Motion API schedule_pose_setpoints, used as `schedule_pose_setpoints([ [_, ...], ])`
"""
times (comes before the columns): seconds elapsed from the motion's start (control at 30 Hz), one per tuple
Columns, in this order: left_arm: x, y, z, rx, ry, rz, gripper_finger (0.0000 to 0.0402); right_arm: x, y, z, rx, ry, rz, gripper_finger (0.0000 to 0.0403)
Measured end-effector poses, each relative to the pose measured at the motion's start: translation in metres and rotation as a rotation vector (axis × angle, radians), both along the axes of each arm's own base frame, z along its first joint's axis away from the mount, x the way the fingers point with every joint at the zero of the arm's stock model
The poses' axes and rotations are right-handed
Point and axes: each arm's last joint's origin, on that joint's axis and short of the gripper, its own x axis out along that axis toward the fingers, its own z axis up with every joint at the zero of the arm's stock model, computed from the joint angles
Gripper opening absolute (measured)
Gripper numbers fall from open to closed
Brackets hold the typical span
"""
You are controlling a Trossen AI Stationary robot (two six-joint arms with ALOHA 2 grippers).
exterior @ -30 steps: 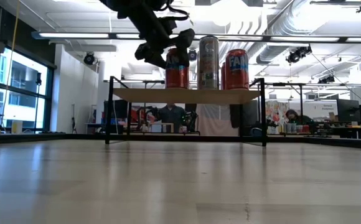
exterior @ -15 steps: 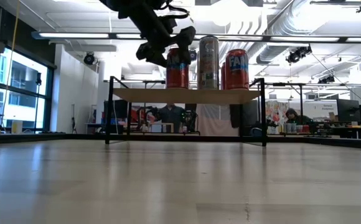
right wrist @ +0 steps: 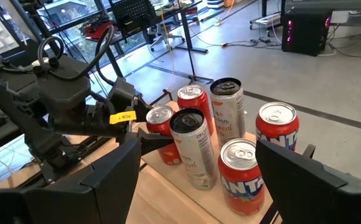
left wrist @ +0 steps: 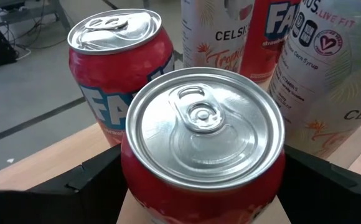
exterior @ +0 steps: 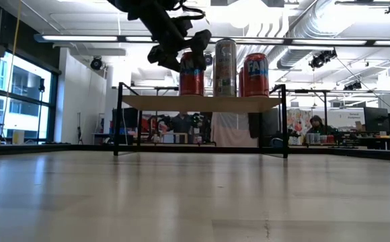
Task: Place canned beverage on shelf
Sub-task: Put the red soda can aligned with the other red soda can on the shelf
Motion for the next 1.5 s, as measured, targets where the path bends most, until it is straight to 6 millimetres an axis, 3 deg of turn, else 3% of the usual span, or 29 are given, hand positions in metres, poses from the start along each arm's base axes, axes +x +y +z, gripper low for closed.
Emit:
schedule_pose_setpoints([
  [1.5,-0.0008,0.0030,-0.0008,-0.017,0.007,-0.024,0.0337,-0.0001,-0.0002,0.0001,-0.041,0.031,0.005,0.0303],
])
